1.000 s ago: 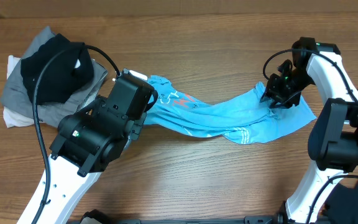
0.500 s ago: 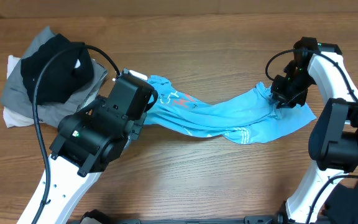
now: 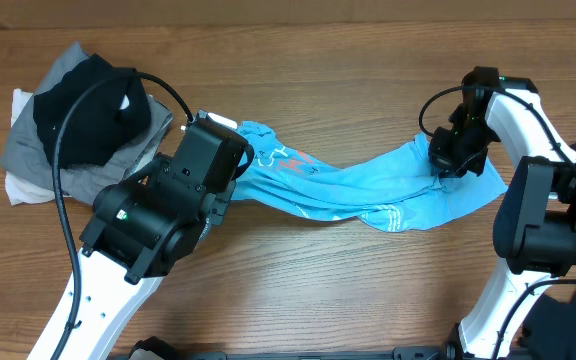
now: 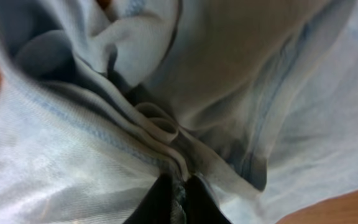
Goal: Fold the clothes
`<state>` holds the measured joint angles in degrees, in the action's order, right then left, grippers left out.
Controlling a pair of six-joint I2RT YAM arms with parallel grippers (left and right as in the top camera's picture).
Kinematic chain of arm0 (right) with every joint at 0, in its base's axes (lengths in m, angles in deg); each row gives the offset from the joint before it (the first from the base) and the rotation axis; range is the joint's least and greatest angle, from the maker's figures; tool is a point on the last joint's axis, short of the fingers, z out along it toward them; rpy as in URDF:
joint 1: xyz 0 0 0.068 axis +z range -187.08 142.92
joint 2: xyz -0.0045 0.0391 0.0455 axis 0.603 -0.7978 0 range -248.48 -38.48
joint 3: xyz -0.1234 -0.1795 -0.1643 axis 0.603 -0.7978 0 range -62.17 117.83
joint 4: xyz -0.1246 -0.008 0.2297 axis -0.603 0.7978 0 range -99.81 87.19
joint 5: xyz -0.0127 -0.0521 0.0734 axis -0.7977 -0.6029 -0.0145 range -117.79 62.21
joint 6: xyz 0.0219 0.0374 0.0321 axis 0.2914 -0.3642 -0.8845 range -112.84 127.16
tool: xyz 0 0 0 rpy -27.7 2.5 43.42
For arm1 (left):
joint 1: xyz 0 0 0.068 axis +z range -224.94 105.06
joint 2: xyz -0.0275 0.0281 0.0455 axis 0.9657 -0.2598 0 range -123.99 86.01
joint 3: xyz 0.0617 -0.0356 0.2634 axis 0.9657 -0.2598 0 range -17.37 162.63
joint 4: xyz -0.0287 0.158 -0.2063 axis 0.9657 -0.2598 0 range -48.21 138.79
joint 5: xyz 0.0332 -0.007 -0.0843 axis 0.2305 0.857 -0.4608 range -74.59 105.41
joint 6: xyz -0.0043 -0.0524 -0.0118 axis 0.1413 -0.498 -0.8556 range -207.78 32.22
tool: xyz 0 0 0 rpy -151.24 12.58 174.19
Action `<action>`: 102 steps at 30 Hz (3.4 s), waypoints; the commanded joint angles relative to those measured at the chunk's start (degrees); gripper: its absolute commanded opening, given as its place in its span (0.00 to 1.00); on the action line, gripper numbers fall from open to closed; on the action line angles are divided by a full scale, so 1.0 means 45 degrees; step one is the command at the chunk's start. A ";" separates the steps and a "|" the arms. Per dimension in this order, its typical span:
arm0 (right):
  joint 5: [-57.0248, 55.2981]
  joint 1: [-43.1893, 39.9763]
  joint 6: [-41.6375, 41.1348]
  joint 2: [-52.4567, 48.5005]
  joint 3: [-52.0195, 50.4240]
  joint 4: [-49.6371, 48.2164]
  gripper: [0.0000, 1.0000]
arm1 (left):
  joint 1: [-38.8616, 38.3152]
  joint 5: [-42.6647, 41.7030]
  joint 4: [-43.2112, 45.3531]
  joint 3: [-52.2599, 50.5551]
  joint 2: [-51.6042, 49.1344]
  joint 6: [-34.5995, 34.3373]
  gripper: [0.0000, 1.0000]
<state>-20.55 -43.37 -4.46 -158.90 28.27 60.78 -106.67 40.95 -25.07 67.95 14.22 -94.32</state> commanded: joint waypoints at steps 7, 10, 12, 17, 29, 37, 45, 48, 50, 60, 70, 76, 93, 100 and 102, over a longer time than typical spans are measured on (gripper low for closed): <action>0.0068 -0.0296 -0.0039 0.1287 0.1710 0.1287 0.04 | 0.0068 -0.0010 0.0044 0.0160 0.0063 -0.0165 0.04; 0.0068 -0.0447 -0.0039 0.2016 0.2798 0.2176 0.04 | 0.0073 0.0267 0.0053 0.0160 0.0068 -0.0194 0.04; 0.0068 -0.0568 -0.0049 0.2545 0.3453 0.2497 0.04 | 0.0073 0.0491 0.0049 0.0165 0.0078 -0.0369 0.04; -0.0068 -0.1195 -0.0097 0.3473 0.4668 0.2841 0.04 | 0.0073 0.1200 -0.0253 0.0204 0.0078 -0.0763 0.04; 0.1282 -0.3706 -0.0636 0.3638 0.4726 0.3541 0.04 | 0.0073 0.3827 -0.1899 0.0986 0.0675 -0.3225 0.04; 0.2089 -0.3657 0.0170 0.3638 0.4726 0.3793 0.05 | 0.0073 0.3580 -0.1753 0.0986 0.0850 -0.3220 0.04; 0.2123 -0.2929 0.0364 0.3638 0.4590 0.4172 0.07 | 0.0068 0.2686 -0.1175 0.0986 0.0845 -0.2885 0.04; 0.2093 -0.2521 0.0374 0.3638 0.4221 0.4415 0.06 | 0.0068 0.1904 -0.0942 0.0986 0.0806 -0.2327 0.04; 0.1870 -0.2171 0.0408 0.3638 0.3701 0.4425 0.05 | 0.0068 0.1311 -0.1005 0.0981 0.0729 -0.2259 0.04; 0.1778 -0.1316 0.0228 0.3585 -0.0073 0.1957 0.10 | 0.0073 0.0495 -0.1185 0.0078 0.0427 -0.2356 0.04; 0.3648 -0.1321 0.0355 0.3517 -0.0670 -0.0714 0.42 | 0.0068 0.0350 -0.0685 0.0049 0.0000 -0.2259 0.04; 0.1273 -0.1433 -0.0845 0.3507 -0.1705 -0.0126 0.49 | 0.0068 0.0355 -0.0719 0.0049 -0.0029 -0.2254 0.04; 0.4104 -0.2341 -0.1350 0.3507 -0.5838 -0.4289 0.38 | 0.0073 0.0355 -0.0471 0.0049 -0.0034 -0.1967 0.04; 0.3973 -0.2312 -0.1957 0.3507 -0.7106 -0.5489 0.41 | 0.0068 0.0355 -0.0495 0.0049 -0.0034 -0.1962 0.04; 0.3939 -0.2312 -0.1763 0.3507 -0.7111 -0.5688 0.42 | 0.0068 0.0355 -0.0466 0.0049 -0.0034 -0.1962 0.04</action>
<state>-3.19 -53.92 -12.15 -143.12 -3.27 36.32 -106.71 42.57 -27.48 68.37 14.31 -104.07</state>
